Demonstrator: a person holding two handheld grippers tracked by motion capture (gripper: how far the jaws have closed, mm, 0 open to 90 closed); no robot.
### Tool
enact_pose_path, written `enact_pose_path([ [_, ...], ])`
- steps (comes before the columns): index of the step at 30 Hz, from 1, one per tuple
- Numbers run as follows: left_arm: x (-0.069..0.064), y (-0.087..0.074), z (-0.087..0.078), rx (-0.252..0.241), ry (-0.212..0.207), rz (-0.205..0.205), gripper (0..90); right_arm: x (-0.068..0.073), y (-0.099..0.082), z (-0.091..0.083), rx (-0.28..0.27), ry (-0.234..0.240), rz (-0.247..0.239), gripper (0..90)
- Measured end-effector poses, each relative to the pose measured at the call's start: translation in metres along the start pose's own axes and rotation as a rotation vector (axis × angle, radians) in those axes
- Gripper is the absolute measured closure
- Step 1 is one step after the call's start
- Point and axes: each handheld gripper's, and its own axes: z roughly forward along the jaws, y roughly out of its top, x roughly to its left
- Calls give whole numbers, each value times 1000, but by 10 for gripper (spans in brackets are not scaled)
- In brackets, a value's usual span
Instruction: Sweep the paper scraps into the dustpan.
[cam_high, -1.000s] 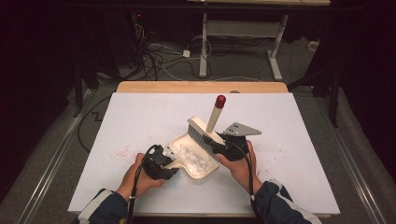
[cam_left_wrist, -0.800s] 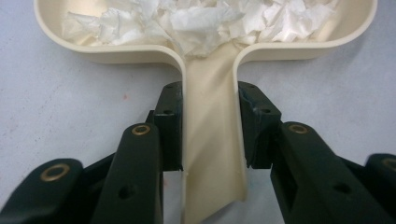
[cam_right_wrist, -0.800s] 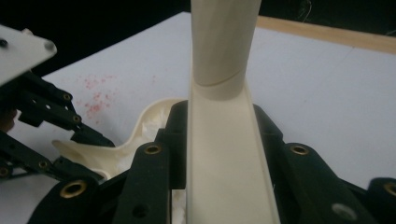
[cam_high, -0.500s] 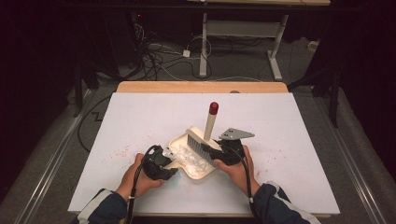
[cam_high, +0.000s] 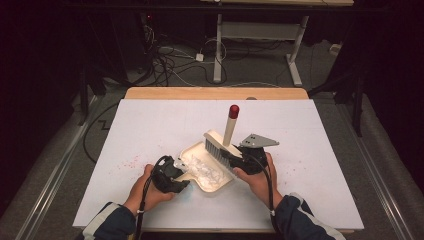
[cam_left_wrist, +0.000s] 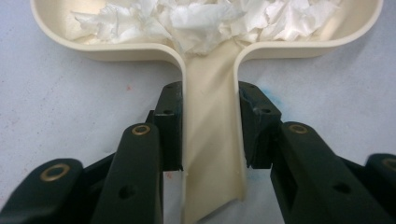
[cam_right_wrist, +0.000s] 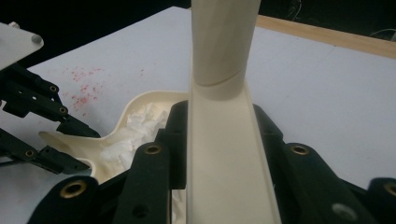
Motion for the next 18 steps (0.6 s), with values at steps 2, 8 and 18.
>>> enact_pose_path([
  [2, 0, 0, 1, 1, 1, 0, 637, -3, 1, -3, -14, 1, 15, 676],
  [8, 0, -1, -1, 1, 4, 2, 637, -6, 0, -10, -10, 21, 39, 676],
  [18, 2, -2, -3, -3, 8, -1, 637, -18, -4, -14, 11, -3, 31, 676],
])
